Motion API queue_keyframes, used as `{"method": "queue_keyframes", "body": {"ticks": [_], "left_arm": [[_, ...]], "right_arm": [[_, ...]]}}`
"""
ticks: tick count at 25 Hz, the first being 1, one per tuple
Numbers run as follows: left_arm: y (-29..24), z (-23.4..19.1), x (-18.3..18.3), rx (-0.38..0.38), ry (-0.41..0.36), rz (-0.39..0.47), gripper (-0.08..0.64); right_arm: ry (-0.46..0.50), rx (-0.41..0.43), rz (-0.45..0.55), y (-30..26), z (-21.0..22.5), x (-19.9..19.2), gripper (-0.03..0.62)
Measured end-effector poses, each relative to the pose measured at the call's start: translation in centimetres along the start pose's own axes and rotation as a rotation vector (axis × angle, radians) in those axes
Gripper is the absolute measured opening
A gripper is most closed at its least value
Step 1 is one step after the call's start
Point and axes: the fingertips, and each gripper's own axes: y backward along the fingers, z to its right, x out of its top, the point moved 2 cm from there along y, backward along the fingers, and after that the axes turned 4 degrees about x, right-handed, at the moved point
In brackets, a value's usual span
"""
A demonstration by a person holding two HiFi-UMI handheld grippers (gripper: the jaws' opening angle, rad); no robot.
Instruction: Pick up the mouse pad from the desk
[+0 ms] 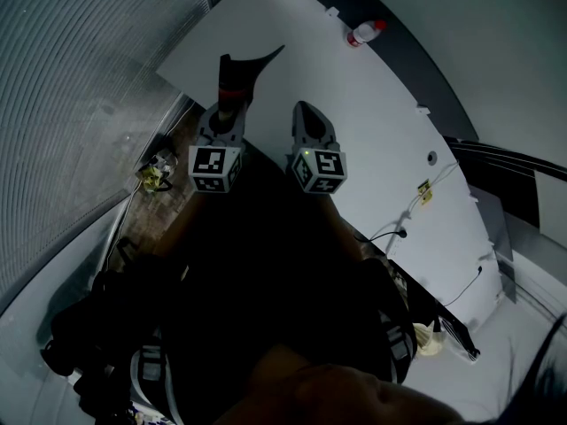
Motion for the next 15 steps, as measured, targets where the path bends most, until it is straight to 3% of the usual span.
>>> {"method": "queue_keyframes", "body": {"ticks": [15], "left_arm": [[-0.36, 0.46, -0.43, -0.015, 0.007, -0.007, 0.028]], "right_arm": [[0.003, 0.004, -0.003, 0.20, 0.11, 0.13, 0.000]]}}
